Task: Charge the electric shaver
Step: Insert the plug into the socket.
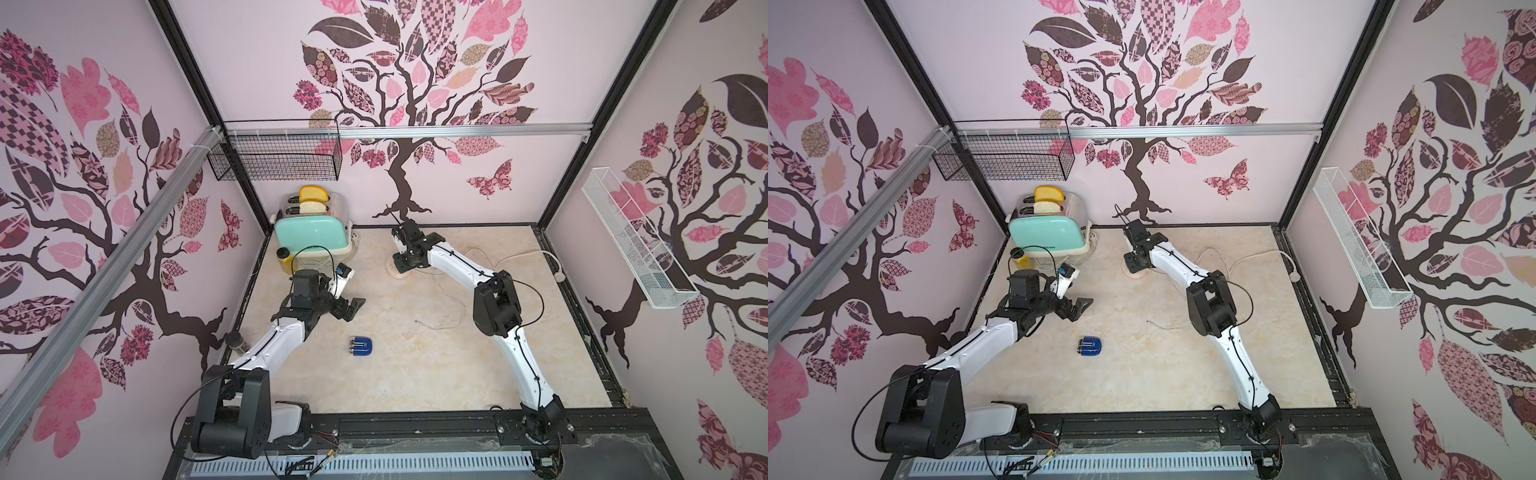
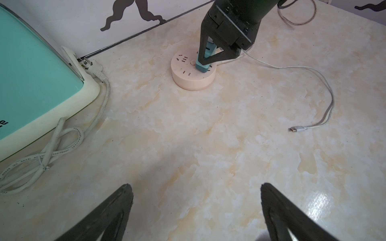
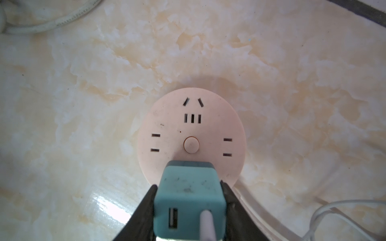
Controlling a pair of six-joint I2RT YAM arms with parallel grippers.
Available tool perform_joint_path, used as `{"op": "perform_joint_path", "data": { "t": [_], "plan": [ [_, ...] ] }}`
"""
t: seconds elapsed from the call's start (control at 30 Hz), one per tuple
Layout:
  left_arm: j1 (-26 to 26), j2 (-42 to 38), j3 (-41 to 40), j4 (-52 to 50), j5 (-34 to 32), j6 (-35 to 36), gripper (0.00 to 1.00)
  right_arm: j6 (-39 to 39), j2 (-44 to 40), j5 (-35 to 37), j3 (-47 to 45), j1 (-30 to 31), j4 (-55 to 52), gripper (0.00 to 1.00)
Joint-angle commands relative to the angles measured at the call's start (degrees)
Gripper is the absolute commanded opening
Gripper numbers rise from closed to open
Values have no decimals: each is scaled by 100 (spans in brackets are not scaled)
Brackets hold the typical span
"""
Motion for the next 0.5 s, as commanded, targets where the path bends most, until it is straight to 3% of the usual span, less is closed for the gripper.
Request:
{"op": "perform_joint_path", "data": {
  "t": [0.0, 0.13, 0.3, 0.4, 0.47],
  "plan": [
    [23, 61, 190, -79, 103, 69, 98, 58, 924, 71, -397, -75, -1260, 0],
    [27, 83, 265, -205, 198, 189, 98, 194, 521, 63, -851, -76, -1121, 0],
    [28, -37, 414, -576, 319, 462, 98, 630, -330, -139, -1351, -102, -887, 8],
    [26, -114, 477, -738, 334, 546, 98, 799, -545, -264, -1458, -98, -876, 18],
    [28, -167, 477, -757, 349, 537, 98, 881, -673, -324, -1564, -110, -734, 33]
  ]
}}
